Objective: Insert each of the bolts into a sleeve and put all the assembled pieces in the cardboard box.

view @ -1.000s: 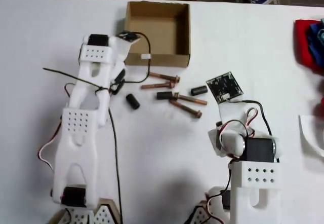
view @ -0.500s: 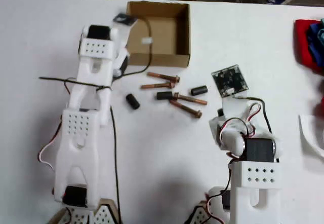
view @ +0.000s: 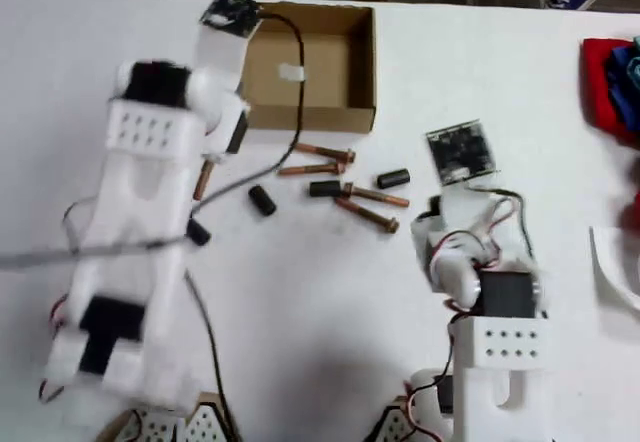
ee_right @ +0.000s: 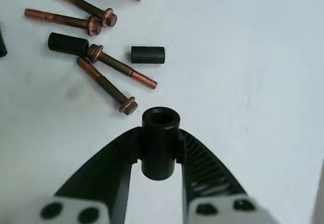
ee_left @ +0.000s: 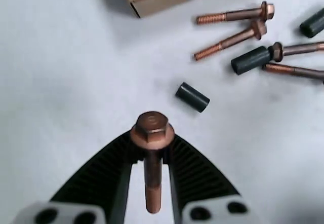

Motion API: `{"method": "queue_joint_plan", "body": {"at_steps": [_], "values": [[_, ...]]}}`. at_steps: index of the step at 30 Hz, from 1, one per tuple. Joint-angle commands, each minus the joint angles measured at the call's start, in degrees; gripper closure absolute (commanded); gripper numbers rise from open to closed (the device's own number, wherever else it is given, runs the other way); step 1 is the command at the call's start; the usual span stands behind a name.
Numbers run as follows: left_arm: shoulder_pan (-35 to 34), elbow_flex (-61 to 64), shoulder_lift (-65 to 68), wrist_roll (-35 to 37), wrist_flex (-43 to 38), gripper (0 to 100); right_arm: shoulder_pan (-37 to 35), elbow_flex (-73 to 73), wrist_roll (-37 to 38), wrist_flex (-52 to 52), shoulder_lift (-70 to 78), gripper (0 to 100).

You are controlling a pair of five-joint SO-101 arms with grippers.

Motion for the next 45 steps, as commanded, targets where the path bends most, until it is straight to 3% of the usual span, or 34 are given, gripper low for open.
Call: {"method": "queue_joint_plan", "body": {"at_steps": [1,6,10,17,24,26,31,39,45], "values": [[0.3,14.3,-19.2,3.0,-10.7,98,-6.1,3.4,-5.1,-7.2,-1.0,97.7],[0.4,29.8,-31.8,15.6,-23.8,97,-12.1,8.6,-17.6,-24.6,-1.1,97.5],[2.0,34.5,-33.6,16.1,-25.7,97,-16.2,12.7,-17.5,-32.7,-1.5,97.5],[6.7,35.3,-34.0,16.3,-26.0,97,-16.7,14.8,-17.7,-34.3,-1.2,97.7],[9.2,35.7,-34.1,16.4,-30.0,97,-16.8,20.7,-17.6,-47.2,-1.6,97.7],[9.4,35.4,-34.1,18.2,-32.2,97,-17.5,21.5,-17.8,-47.9,-1.8,97.7],[9.6,34.4,-34.1,34.1,-34.4,97,-21.3,24.4,-17.9,-47.8,-8.7,97.7],[21.3,29.9,-34.1,36.0,-30.4,97,-21.1,31.9,-17.6,-47.3,-24.0,97.8],[22.3,30.5,-34.0,35.7,-38.9,97,-17.5,34.7,-17.6,-43.7,-29.0,97.8]]}}
